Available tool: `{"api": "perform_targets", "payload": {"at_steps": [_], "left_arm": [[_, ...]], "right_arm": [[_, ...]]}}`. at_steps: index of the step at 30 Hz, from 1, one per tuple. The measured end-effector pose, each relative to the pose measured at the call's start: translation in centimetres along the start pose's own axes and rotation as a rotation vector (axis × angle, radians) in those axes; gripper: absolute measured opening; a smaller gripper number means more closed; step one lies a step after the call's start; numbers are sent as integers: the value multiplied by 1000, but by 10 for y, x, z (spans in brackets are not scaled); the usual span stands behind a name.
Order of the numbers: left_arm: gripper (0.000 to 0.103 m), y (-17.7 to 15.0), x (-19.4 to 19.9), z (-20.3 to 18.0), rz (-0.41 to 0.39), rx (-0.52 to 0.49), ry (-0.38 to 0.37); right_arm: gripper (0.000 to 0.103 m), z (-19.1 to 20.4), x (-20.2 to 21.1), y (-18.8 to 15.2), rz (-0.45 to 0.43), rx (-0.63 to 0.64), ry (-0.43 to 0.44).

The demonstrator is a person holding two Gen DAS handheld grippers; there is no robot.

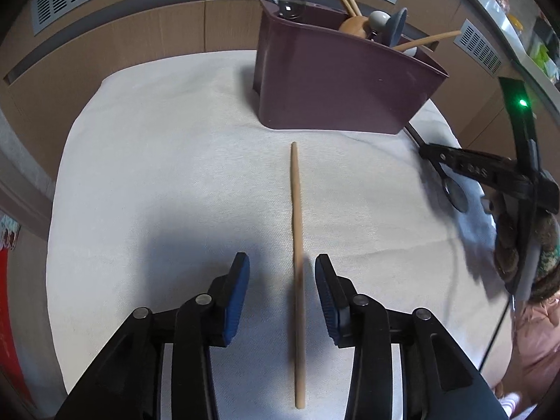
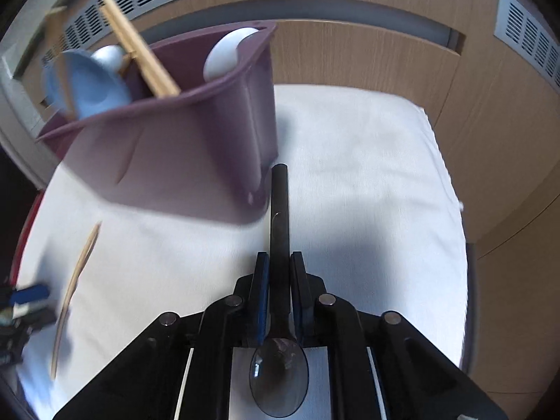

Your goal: Organize utensils

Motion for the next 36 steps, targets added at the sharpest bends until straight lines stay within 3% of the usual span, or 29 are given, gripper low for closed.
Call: {"api": "perform_targets", "payload": {"at_steps": [8, 11, 22, 25, 26, 29, 32, 36], "left_arm": [[47, -2, -17, -19, 54, -33, 28], [53, -6, -18, -26, 60, -48, 27], [57, -17, -18, -36, 85, -74, 10], [57, -13, -18, -33, 77, -82, 27], [56, -11, -18, -31, 72, -83, 35], [52, 3, -17, -22, 81, -67, 30], [40, 15, -26, -17, 124, -64, 29], [23, 23, -37, -26, 170, -167, 81]], "right_arm": [[11, 18, 44, -58, 32, 16, 144], [11, 33, 53, -72, 57, 47, 201], [18, 46, 34, -62, 84, 111, 135], [17, 55, 29, -61, 78, 164, 76], [12, 58, 29, -62, 73, 191, 58], [12, 63, 33, -65, 71, 192, 99], [12, 59, 41, -65, 46, 164, 117], [12, 52, 49, -65, 24, 141, 120]]}}
Point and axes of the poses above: each gripper's, at about its wrist camera, not at the fingertips, and x roughly against the way its jaws point, z to its left, y to its top, the point moved 5 cm from there along -x, roughly the way its jaws point, and after that the axes turned 8 degrees about x, right-handed, at the moved point
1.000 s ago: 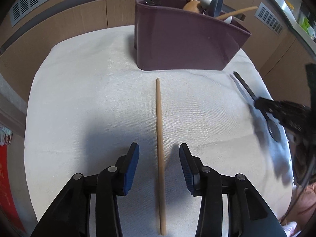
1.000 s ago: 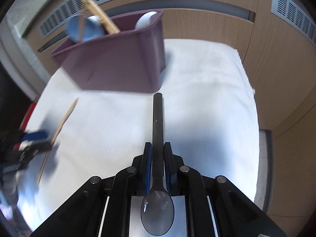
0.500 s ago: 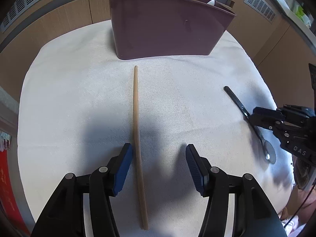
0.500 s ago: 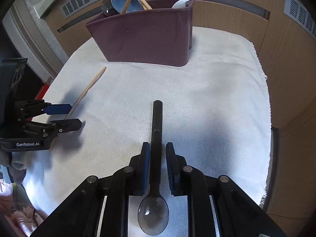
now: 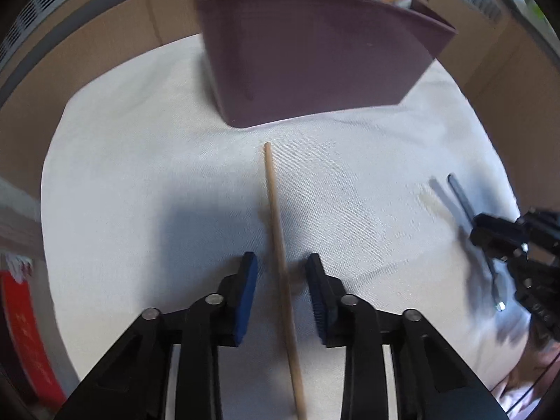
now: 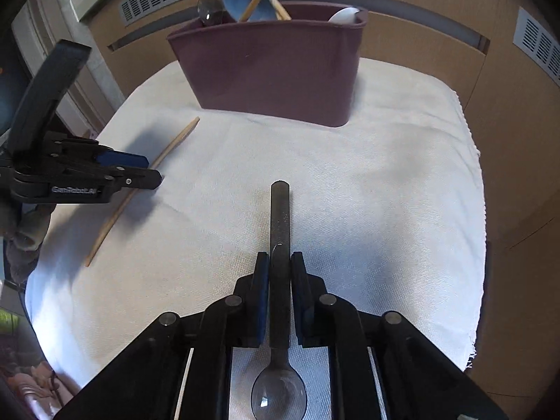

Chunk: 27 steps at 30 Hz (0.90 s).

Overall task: Organize utensils
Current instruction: 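Lift the chopstick and spoon upright over the maroon caddy with both tools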

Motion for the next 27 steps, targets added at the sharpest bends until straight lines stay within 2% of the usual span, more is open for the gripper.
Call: {"api": "perform_targets", "payload": {"at_steps": [2, 3, 4, 5, 9, 12, 16, 19, 21, 24, 27], "left_arm": [[20, -1, -1, -6, 10, -55, 29], [14, -2, -1, -10, 11, -76, 38], [12, -2, -2, -13, 13, -82, 41], [7, -3, -2, -15, 13, -81, 48], [6, -15, 6, -14, -32, -4, -1], [6, -28, 33, -14, -173, 67, -75], [6, -44, 82, -9, -389, 221, -236], [6, -43, 117, -17, -544, 231, -242], [6, -38, 145, -18, -621, 216, -260], [6, -17, 193, -24, -746, 191, -278], [6, 9, 248, -18, -887, 183, -303]], "right_arm": [[12, -1, 5, 0, -14, -11, 4], [12, -2, 7, 1, -22, -16, 6], [12, -2, 10, 2, -34, -23, 8], [12, -2, 13, 3, -45, -31, 9], [12, -5, 28, 5, -99, -67, 25], [12, -5, 46, 6, -161, -79, 20], [12, -3, 68, 9, -247, -106, 18], [12, 1, 88, 13, -318, -117, 15], [12, 2, 107, 24, -388, -106, -12], [12, 0, 145, 53, -508, -84, -56], [12, -9, 189, 98, -653, -67, -122]]}}
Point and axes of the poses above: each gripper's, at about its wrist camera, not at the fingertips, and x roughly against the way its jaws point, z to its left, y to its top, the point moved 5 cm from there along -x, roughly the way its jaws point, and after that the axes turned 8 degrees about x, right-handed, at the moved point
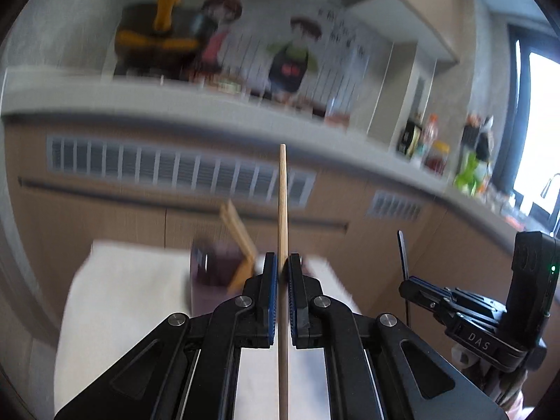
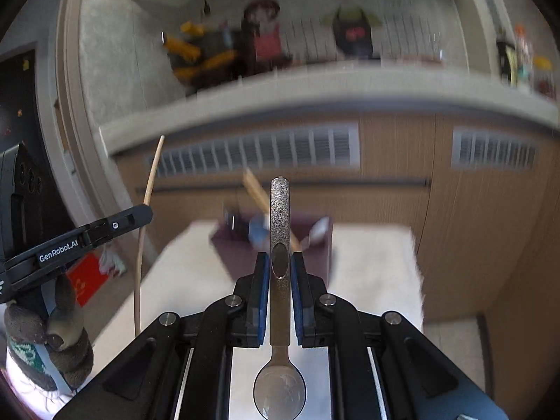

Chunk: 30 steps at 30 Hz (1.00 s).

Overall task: Organize utensils
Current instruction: 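Lift the chopstick and spoon upright over the maroon caddy with both tools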

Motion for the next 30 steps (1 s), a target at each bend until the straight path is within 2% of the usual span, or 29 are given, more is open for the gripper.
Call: {"api": "perform_targets", "payload": {"at_steps": [2, 5, 7, 10, 13, 15, 21, 24, 30], "left_arm": [[6, 34, 0, -9, -102, -21, -3], [6, 73, -1, -20, -244, -44, -8], [6, 86, -8, -22, -299, -61, 0], [6, 99, -28, -16, -334, -66, 11], [6, 97, -54, -2, -319, -64, 31], [6, 91, -75, 12, -282, -38, 38], [6, 67, -128, 47, -201, 17, 74], [6, 53, -149, 58, -145, 22, 74], [6, 31, -171, 75, -89, 31, 99]], "right_arm": [[12, -7, 1, 41, -92, 10, -28], [12, -13, -2, 85, -207, 6, -45], [12, -15, -11, 105, -279, 12, -48], [12, -17, -29, 113, -316, 30, -48], [12, -19, -61, 108, -280, 35, -53], [12, -23, -86, 99, -234, 30, -55], [12, -28, -152, 62, -119, 26, -45], [12, -32, -175, 46, -71, 23, -39], [12, -31, -207, 22, -16, 40, -41]]}}
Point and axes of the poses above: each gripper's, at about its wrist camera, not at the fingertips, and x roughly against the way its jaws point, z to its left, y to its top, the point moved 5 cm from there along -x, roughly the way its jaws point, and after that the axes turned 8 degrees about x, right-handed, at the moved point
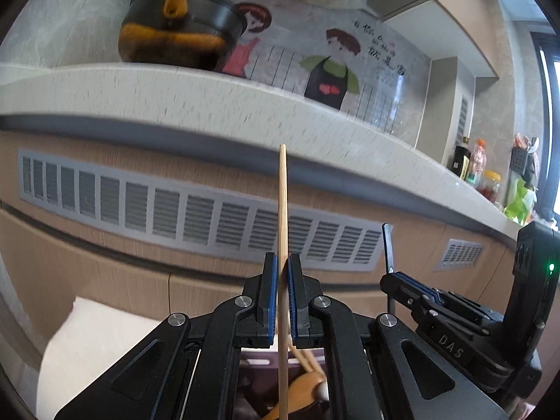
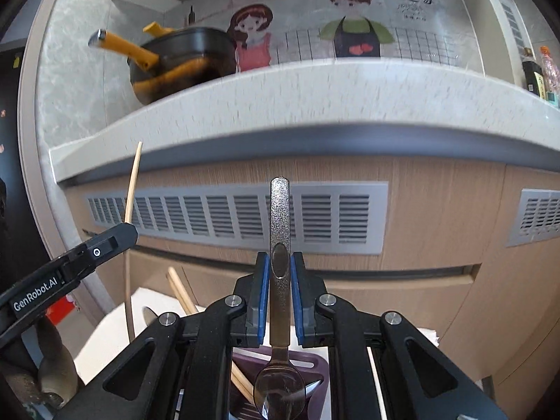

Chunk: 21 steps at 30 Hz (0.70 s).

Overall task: Organize utensils
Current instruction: 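Lift the chopstick and spoon upright over the maroon caddy with both tools, then lower both utensils into the caddy and open both tools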

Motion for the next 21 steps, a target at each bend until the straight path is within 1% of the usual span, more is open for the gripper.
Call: {"api": "perform_targets", "payload": {"at_steps": [5, 7, 8, 10, 11, 12, 13, 14, 15, 16, 18, 19, 21], "left_arm": [[6, -16, -9, 7, 32, -8, 20], [6, -23, -12, 9, 47, -7, 12], [8, -27, -13, 11, 57, 0, 10], [8, -33, -15, 15, 74, 23, 6], [13, -36, -13, 18, 80, 38, 4], [27, -36, -11, 19, 85, 46, 1], [36, -36, -8, 19, 86, 50, 4], [52, -35, -3, 19, 84, 47, 10], [59, -34, 4, 17, 74, 40, 12], [60, -32, 14, 15, 61, 29, 23], [71, -29, 29, 14, 59, 16, 58], [73, -28, 37, 13, 65, 17, 63], [81, -31, 56, 12, 88, 14, 109]], "right_arm": [[12, 6, -13, -19, 33, 9, 8], [12, 8, -14, -26, 49, 16, 20], [12, 9, -16, -30, 63, 22, 30], [13, 11, -17, -39, 111, 36, 66], [18, 11, -17, -42, 128, 31, 70], [26, 10, -14, -46, 141, 21, 75], [29, 7, -8, -49, 146, 6, 75], [35, 5, -2, -52, 147, -4, 69], [40, 3, 5, -55, 151, -14, 60], [43, 0, 14, -57, 155, -25, 51], [55, -4, 32, -61, 160, -44, 30], [58, -7, 44, -64, 165, -60, 17], [63, -9, 64, -67, 171, -83, 17]]}}
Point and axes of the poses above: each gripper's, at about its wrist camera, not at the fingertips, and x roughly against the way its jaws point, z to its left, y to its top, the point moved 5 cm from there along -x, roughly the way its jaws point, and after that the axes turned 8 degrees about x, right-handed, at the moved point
